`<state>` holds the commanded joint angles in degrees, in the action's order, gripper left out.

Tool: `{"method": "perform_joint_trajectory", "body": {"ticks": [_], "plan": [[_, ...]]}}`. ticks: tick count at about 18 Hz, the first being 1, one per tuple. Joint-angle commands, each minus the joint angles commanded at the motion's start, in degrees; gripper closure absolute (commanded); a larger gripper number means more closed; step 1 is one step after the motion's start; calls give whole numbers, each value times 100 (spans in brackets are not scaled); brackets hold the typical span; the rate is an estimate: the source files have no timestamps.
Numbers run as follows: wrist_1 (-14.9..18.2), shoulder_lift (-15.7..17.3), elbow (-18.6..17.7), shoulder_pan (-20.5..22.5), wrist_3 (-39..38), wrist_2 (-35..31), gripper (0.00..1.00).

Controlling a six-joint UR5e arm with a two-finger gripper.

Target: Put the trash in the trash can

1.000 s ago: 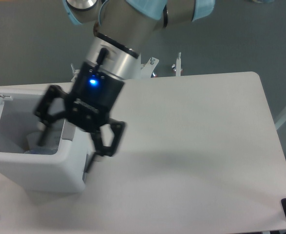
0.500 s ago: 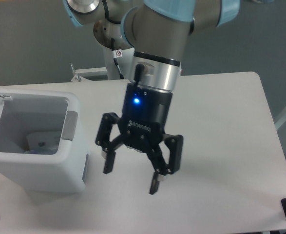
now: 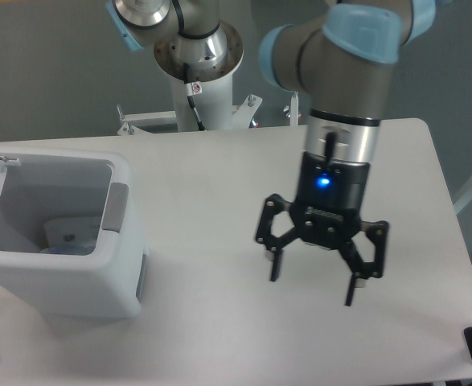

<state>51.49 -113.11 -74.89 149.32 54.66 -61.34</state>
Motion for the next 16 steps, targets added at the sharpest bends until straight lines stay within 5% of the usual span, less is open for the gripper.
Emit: {"method": "perform_joint_trajectory", "body": {"ticks": [4, 7, 11, 16], "plan": [[1010, -123, 88, 238, 1509, -1080, 0], [1222, -229, 88, 387, 1873, -1151, 0], [1793, -369, 185, 396, 2257, -2169, 0], [1917, -440, 246, 396, 2858, -2479, 0]]}}
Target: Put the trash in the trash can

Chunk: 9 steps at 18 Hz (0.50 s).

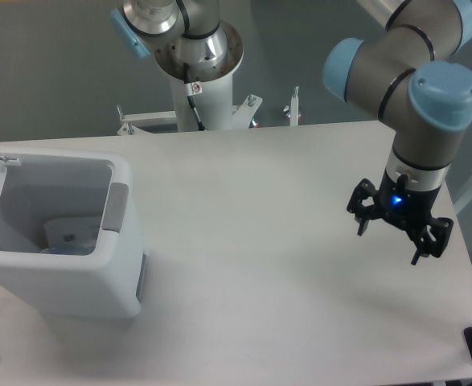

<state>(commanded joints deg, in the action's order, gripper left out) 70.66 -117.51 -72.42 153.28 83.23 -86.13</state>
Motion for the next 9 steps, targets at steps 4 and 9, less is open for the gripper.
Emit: {"method": "perform_joint_trajectory", "body": {"ticks": [4, 9], "plan": [[-9, 0, -79, -18, 0, -53, 0], [-26, 53, -202, -26, 0, -70, 0]]}}
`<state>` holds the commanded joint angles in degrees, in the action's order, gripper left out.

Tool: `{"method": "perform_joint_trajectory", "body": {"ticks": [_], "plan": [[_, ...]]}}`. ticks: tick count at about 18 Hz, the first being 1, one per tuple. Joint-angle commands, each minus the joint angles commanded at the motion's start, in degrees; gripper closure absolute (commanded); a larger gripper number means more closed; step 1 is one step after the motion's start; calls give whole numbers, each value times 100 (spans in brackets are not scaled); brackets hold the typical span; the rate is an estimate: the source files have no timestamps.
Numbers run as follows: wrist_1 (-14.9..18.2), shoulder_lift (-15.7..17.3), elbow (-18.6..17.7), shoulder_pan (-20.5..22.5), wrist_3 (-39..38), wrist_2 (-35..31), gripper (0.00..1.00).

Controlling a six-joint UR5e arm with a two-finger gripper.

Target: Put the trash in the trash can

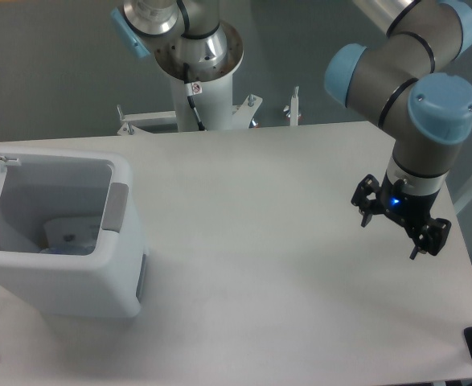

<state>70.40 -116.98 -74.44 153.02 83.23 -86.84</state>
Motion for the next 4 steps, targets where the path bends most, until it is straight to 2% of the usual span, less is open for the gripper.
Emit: {"method": "perform_joint_trajectory", "body": {"ticks": [4], "plan": [[-18, 9, -35, 0, 0, 0, 0]]}}
